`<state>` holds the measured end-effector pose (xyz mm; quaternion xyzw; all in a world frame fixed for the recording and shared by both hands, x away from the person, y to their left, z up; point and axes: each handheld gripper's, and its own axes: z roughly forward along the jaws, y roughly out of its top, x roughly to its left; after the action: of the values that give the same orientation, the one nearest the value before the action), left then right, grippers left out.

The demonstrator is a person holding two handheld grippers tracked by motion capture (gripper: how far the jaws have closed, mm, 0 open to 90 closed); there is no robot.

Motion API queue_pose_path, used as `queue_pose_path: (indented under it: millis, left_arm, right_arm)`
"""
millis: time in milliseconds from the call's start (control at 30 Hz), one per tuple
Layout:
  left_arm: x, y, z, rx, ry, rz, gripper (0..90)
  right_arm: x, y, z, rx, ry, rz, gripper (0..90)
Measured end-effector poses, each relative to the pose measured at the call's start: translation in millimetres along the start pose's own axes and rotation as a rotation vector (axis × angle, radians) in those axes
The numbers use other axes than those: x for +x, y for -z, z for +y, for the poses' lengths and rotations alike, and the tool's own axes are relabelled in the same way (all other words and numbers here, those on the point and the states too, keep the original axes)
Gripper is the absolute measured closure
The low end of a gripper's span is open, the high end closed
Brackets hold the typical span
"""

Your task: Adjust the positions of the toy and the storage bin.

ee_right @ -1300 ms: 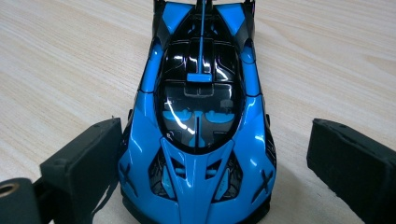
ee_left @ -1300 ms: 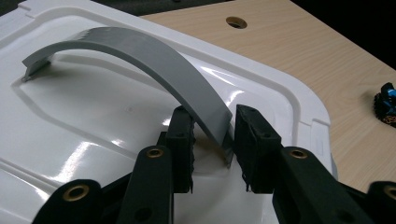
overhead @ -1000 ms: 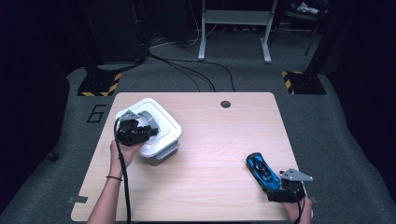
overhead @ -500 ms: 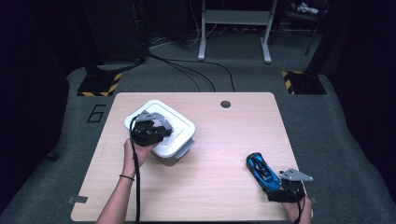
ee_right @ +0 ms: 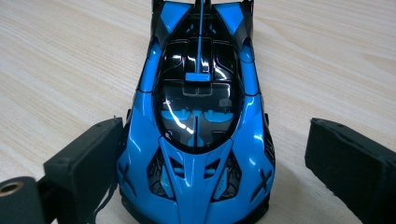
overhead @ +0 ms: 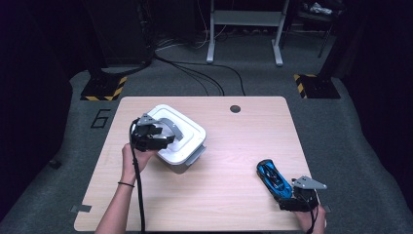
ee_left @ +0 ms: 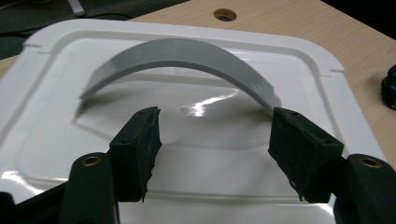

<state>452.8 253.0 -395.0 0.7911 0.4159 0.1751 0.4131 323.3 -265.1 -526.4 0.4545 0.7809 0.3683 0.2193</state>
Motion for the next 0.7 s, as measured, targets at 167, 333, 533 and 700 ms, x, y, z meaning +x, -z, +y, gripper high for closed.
queue_pose_path:
  millis: [167, 333, 533, 700]
  left_arm:
    - [14.2, 3.2, 2.2, -0.018, 0.017, 0.073, 24.7]
    - [28.4, -3.5, 7.7, 0.019, 0.015, 0.085, 21.1]
    - [42.1, -14.8, 16.7, 0.052, 0.008, 0.103, 33.1]
    - [41.9, -18.9, 18.1, 0.029, -0.022, 0.113, 53.8]
  right_arm:
    - [-0.2, -0.2, 0.0, 0.001, -0.001, 0.001, 5.0]
    - [-0.6, -0.2, 0.1, 0.004, -0.004, 0.006, 5.1]
    - [-1.0, -0.1, 0.1, 0.005, -0.004, 0.009, 5.2]
    - [-0.6, 0.1, 0.0, 0.004, -0.011, 0.012, 5.4]
